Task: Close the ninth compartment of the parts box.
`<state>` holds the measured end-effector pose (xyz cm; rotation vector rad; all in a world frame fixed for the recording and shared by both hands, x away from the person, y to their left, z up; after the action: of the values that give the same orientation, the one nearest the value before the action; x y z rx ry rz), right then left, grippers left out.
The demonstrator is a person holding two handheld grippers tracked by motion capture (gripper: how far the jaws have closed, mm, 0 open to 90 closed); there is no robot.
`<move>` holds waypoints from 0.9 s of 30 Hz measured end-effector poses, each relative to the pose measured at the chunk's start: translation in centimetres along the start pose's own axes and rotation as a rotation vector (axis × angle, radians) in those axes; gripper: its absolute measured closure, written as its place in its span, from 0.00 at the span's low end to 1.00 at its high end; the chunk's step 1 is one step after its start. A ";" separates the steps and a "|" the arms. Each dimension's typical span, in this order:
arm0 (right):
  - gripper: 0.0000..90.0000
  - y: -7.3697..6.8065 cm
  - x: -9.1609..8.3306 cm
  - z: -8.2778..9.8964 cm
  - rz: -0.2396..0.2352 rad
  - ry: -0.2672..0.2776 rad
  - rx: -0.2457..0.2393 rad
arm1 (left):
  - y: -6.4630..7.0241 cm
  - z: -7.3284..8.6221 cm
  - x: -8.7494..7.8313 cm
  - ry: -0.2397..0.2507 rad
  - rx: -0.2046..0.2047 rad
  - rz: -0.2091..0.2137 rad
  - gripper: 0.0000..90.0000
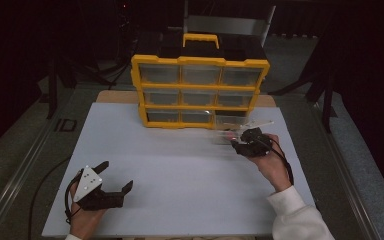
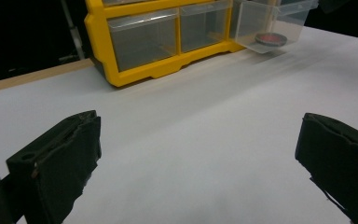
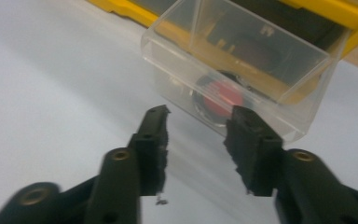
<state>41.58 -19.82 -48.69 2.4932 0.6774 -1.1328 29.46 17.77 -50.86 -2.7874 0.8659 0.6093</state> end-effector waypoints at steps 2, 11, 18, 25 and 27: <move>0.72 0.0 0.0 0.0 0.003 0.005 0.002 | 0.0 0.0 0.0 0.001 0.000 0.000 0.01; 1.00 0.3 0.4 -0.2 0.060 0.034 0.009 | 0.0 0.0 -0.1 0.002 0.000 -0.002 0.01; 1.00 0.7 1.1 0.0 0.078 0.024 0.020 | -0.1 0.0 -0.1 0.002 0.001 -0.002 0.00; 1.00 0.8 1.9 0.3 0.086 0.006 0.018 | 0.0 0.0 -0.1 0.002 0.001 -0.001 0.00; 1.00 0.9 2.1 0.3 0.086 0.004 0.024 | 0.0 0.0 -0.1 0.002 0.001 -0.001 0.00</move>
<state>43.05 -20.12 -50.42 2.5193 0.5559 -1.1110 29.45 17.83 -50.80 -2.7883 0.8642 0.6060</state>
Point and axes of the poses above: each handheld gripper's, and its own axes: x roughly forward along the jaws, z roughly out of its underside, y roughly to its right, the point moved 9 cm from there along x, roughly forward along the jaws, and after that the axes turned 4 degrees about -y, right-handed, at the moved point
